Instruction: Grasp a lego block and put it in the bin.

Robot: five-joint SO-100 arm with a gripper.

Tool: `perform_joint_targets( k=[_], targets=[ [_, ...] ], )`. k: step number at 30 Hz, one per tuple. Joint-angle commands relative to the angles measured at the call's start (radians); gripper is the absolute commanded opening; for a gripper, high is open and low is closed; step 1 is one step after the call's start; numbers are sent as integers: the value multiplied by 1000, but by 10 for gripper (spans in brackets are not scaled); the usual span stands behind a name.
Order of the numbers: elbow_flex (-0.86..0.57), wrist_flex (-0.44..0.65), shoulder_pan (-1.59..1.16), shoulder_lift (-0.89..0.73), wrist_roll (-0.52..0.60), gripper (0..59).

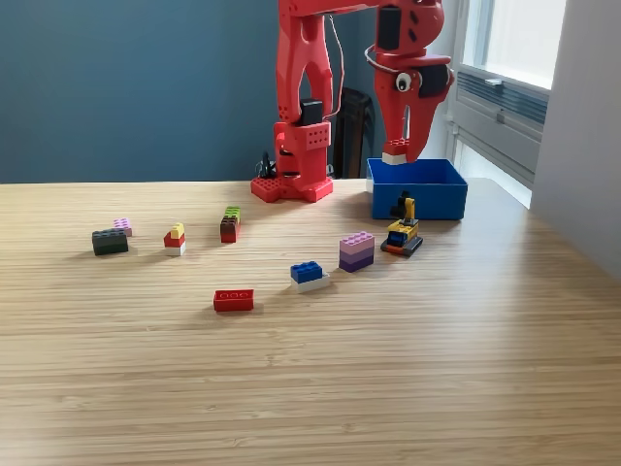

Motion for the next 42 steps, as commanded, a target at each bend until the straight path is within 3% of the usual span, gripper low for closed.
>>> perform_joint_targets(
  k=[1, 7, 16, 17, 19, 20, 22, 26, 32, 39, 42],
  targets=[
    [-37, 15, -278, 12, 60, 0],
    [-57, 15, -453, -91, 66, 0],
    [-80, 23, -482, -146, 28, 2],
    [-86, 28, -482, -146, 23, 28],
    [-91, 40, -482, -146, 12, 174],
    [-91, 43, -480, -146, 9, 214],
    [-97, 51, -476, -146, 5, 253],
    [-107, 69, -476, -146, 2, 271],
    [-138, 98, -463, -146, -8, 207],
    [-206, 100, -279, -144, 51, 1],
    [-218, 100, -135, -144, 43, 1]
  ],
)
